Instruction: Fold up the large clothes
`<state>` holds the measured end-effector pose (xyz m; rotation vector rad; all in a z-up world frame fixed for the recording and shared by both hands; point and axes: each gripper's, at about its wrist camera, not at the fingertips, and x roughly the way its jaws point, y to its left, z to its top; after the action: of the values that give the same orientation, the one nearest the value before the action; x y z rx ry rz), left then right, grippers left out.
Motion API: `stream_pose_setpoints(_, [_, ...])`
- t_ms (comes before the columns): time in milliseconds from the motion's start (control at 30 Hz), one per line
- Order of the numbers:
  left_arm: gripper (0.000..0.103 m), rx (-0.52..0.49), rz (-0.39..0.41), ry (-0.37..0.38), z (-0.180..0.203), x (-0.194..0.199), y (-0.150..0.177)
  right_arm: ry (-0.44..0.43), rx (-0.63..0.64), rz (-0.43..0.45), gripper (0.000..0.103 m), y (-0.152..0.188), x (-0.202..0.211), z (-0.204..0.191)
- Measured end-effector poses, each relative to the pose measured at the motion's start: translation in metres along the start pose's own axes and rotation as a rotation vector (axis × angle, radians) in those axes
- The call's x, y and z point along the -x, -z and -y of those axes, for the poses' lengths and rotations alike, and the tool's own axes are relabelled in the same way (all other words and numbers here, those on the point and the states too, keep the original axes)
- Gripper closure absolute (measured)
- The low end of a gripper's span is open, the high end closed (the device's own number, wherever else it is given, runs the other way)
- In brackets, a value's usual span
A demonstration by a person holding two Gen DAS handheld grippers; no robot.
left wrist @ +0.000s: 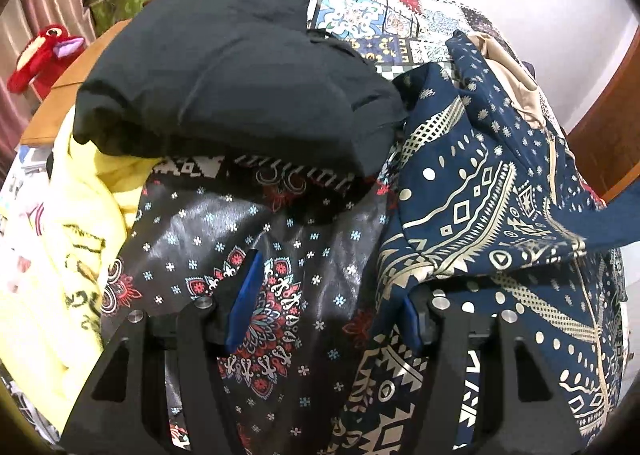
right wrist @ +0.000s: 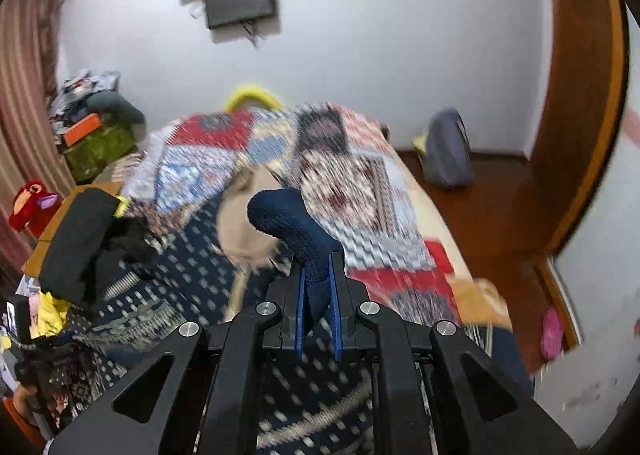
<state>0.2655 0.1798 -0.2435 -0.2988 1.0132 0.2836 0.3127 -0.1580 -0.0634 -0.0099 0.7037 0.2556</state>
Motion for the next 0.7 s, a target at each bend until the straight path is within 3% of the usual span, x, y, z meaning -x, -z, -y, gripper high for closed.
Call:
stream_pose_setpoints(367, [0.035,-0.017,-0.001,-0.024,0.003,-0.005,0.002,0.007,-0.135,-0.260,0.094,0.076,-0.038,0.051])
stream_pose_setpoints(700, [0.034,-0.094,-0.022,-0.047,0.009,-0.004,0.006,0.013,-0.208,-0.391,0.091,0.118,-0.041,0.076])
